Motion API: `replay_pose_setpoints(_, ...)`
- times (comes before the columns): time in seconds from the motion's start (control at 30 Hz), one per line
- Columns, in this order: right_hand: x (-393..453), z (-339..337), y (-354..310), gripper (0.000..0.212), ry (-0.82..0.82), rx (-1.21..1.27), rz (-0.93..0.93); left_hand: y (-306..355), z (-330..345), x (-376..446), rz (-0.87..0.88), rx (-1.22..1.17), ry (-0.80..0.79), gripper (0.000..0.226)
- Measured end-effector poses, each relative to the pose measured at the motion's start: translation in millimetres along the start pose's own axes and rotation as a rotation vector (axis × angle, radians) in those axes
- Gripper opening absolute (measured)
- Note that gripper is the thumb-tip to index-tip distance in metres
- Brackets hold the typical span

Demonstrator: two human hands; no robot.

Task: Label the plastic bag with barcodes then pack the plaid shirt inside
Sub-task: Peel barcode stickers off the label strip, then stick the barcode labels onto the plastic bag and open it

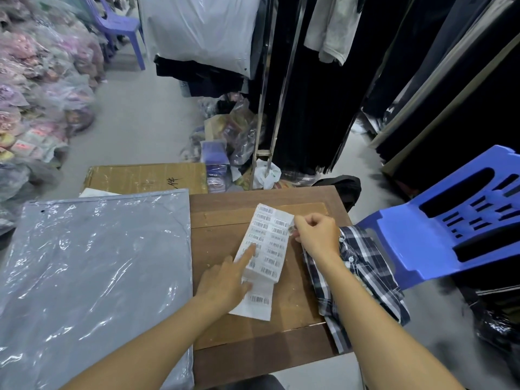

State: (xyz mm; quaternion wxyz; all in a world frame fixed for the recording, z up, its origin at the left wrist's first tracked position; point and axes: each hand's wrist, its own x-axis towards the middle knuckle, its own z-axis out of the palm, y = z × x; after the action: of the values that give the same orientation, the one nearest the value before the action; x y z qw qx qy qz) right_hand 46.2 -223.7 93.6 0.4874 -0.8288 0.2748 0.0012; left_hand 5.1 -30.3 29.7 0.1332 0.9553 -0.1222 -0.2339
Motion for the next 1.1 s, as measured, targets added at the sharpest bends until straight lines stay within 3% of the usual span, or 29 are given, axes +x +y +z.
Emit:
replay_pose_setpoints(0.17, -4.2, 11.8, -5.8, 0.021, -0.102, -0.006, -0.064, 0.5, 0.4, 5.1, -0.016, 0.211, -0.019, 0.092)
replay_pose_setpoints(0.3, -10.9, 21.7, -12.3, 0.014, -0.210, -0.046, -0.140, 14.2, -4.2, 4.3, -0.043, 0.195, -0.044, 0.097)
replay_pose_setpoints(0.37, -12.9, 25.7, -13.5, 0.013, -0.225, -0.062, -0.170, 15.8, -14.0, 7.2, -0.094, -0.012, 0.032, 0.078)
replay_pose_setpoints(0.43, -14.1, 29.8, -12.8, 0.011, -0.216, -0.067, -0.216, 11.0, -28.8, 13.7, -0.114, -0.373, 0.220, 0.046)
replay_pose_setpoints(0.5, -16.5, 35.7, -11.9, 0.011, -0.197, -0.114, -0.290, 4.9, -46.6, 19.5, -0.126, -0.759, 0.335, 0.035)
replay_pose_setpoints(0.57, -20.6, 45.4, -11.9, 0.011, -0.174, -0.178, -0.420, 2.2, -63.0, 20.2, -0.165, -1.134, 0.307, 0.035)
replay_pose_setpoints(0.63, -26.7, 56.5, -14.2, 0.009, -0.172, -0.188, -0.532, 0.5, -72.8, 20.6, -0.202, -1.347, 0.226, 0.037)
replay_pose_setpoints(0.8, -30.5, 79.3, -14.3, 0.014, -0.229, -0.204, -0.603, -13.0, -71.3, 16.5, -0.228, -1.483, 0.196, 0.023)
replay_pose_setpoints(0.97, -31.1, 86.3, -24.1, 0.014, -0.378, -0.091, -0.429, -35.5, -71.5, 8.3, -0.257, -1.502, 0.208, 0.014)
replay_pose_setpoints(1.1, -27.3, 95.4, -26.3, 0.012, -0.394, 0.085, -0.293, -50.8, -76.1, 2.5, -0.262, -1.358, 0.223, 0.012)
